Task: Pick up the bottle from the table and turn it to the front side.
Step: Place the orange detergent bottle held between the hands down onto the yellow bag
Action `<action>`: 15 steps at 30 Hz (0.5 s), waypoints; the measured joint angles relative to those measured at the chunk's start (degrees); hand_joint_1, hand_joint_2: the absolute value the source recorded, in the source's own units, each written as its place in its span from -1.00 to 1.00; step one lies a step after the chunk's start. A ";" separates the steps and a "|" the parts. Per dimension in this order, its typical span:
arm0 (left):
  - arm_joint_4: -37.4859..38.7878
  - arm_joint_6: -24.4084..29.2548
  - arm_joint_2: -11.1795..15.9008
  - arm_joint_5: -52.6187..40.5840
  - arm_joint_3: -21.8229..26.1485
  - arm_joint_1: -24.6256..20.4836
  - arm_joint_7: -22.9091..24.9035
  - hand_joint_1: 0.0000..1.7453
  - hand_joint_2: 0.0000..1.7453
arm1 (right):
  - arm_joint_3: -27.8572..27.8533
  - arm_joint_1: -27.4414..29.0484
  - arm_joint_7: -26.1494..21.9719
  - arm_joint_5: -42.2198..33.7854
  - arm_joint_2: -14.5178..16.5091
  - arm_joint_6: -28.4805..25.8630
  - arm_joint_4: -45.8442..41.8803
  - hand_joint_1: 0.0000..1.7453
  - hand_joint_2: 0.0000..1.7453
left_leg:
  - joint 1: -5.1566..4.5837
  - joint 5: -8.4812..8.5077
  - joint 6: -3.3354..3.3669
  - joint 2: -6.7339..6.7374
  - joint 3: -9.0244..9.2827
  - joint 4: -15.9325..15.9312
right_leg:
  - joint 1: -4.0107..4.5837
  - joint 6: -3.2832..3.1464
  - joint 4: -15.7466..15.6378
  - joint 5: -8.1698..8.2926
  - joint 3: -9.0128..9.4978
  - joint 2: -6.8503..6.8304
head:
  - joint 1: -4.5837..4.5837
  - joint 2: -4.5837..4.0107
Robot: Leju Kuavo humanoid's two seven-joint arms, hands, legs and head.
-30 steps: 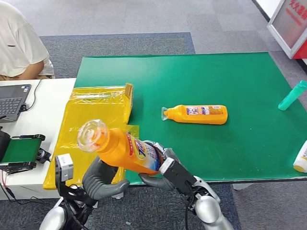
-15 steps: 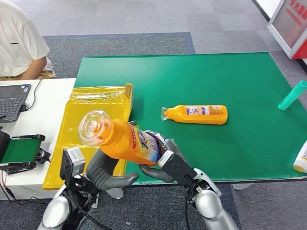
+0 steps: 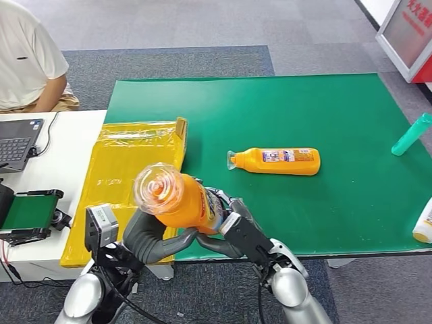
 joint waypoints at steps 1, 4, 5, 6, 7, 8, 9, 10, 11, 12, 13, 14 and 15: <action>0.00 0.12 -0.01 -0.21 -0.01 0.00 0.00 1.00 1.00 | 0.01 0.07 0.14 -0.01 0.07 0.00 0.00 1.00 1.00 | 0.00 0.00 0.00 0.00 0.00 0.00 | 0.00 0.00 0.00 0.00 0.00 0.00 | 0.00 -0.01; 0.00 0.33 -0.08 -0.53 -0.01 0.03 0.00 1.00 1.00 | 0.03 0.22 0.54 -0.06 0.27 0.00 0.01 0.59 1.00 | 0.00 0.00 0.00 0.00 0.00 0.00 | 0.00 0.00 0.00 0.00 0.00 0.00 | -0.01 -0.01; 0.00 0.37 -0.10 -0.54 -0.01 0.04 0.00 1.00 1.00 | 0.03 0.23 0.65 -0.10 0.34 -0.01 0.02 0.18 1.00 | 0.00 0.00 0.00 0.00 0.00 0.00 | 0.00 0.00 0.00 0.00 0.00 0.00 | 0.00 0.00; 0.00 0.42 -0.10 -0.59 -0.01 0.06 0.00 1.00 1.00 | 0.03 0.24 0.78 -0.16 0.42 -0.03 0.03 -0.32 1.00 | 0.00 0.00 0.00 0.00 -0.01 0.00 | 0.00 0.00 0.00 0.00 0.00 0.00 | 0.00 -0.01; 0.00 0.49 -0.14 -0.77 0.00 0.09 -0.04 1.00 1.00 | 0.04 0.24 0.98 -0.26 0.51 -0.08 0.06 -0.82 1.00 | 0.00 0.00 0.00 0.00 -0.01 0.00 | 0.00 0.00 0.00 0.00 0.00 0.00 | -0.01 -0.01; 0.00 0.57 -0.19 -1.07 0.00 0.15 -0.10 1.00 1.00 | 0.04 0.23 1.23 -0.35 0.63 -0.18 0.10 -0.91 1.00 | 0.00 0.00 0.00 0.00 -0.01 0.00 | 0.00 0.00 0.00 0.00 0.00 0.00 | 0.00 -0.01; 0.00 0.73 -0.28 -1.50 0.00 0.26 -0.24 1.00 1.00 | 0.05 0.23 1.54 -0.45 0.74 -0.35 0.16 -1.00 1.00 | 0.00 0.00 0.00 0.00 -0.01 0.00 | 0.00 0.00 0.00 0.00 0.00 0.00 | 0.00 -0.01; -0.01 0.99 -0.39 -2.09 0.01 0.42 -0.50 1.00 1.00 | 0.05 0.22 1.87 -0.56 0.85 -0.57 0.21 -1.00 1.00 | 0.00 0.00 0.00 0.00 -0.01 0.00 | 0.00 0.00 0.00 0.00 0.01 0.00 | 0.00 0.00; -0.02 1.43 -0.52 -2.85 0.03 0.66 -0.87 1.00 1.00 | 0.05 0.21 2.19 -0.68 0.93 -0.86 0.24 -1.00 1.00 | 0.00 0.00 0.00 0.00 -0.01 0.00 | 0.00 0.00 0.00 0.00 0.01 0.00 | 0.00 0.00; -0.12 2.23 -0.71 -4.13 0.19 1.00 -1.38 1.00 1.00 | 0.00 0.24 2.55 -0.80 0.98 -1.21 0.24 -1.00 1.00 | 0.00 0.00 0.00 0.00 -0.01 0.00 | 0.00 0.00 0.00 0.00 0.00 0.00 | 0.00 0.00; -0.35 3.24 -0.97 -5.96 0.46 1.42 -1.90 1.00 1.00 | -0.13 0.35 2.91 -0.91 1.01 -1.58 0.14 -1.00 1.00 | 0.00 0.00 0.00 0.00 -0.01 0.00 | 0.00 0.00 0.00 0.00 0.01 0.00 | -0.01 0.00; -0.70 4.29 -1.28 -8.10 0.91 1.87 -2.33 1.00 1.00 | -0.34 0.56 3.28 -0.98 1.03 -1.96 -0.06 -1.00 1.00 | 0.00 0.00 0.00 0.00 -0.01 0.00 | 0.00 0.00 0.00 0.00 0.01 0.00 | 0.00 0.00; -1.20 5.55 -1.61 -10.88 1.60 2.30 -2.71 1.00 1.00 | -0.69 0.87 3.62 -0.96 1.04 -2.27 -0.39 -1.00 1.00 | 0.00 0.00 0.00 0.00 -0.01 0.00 | 0.00 0.00 0.00 0.00 0.00 0.00 | 0.01 0.00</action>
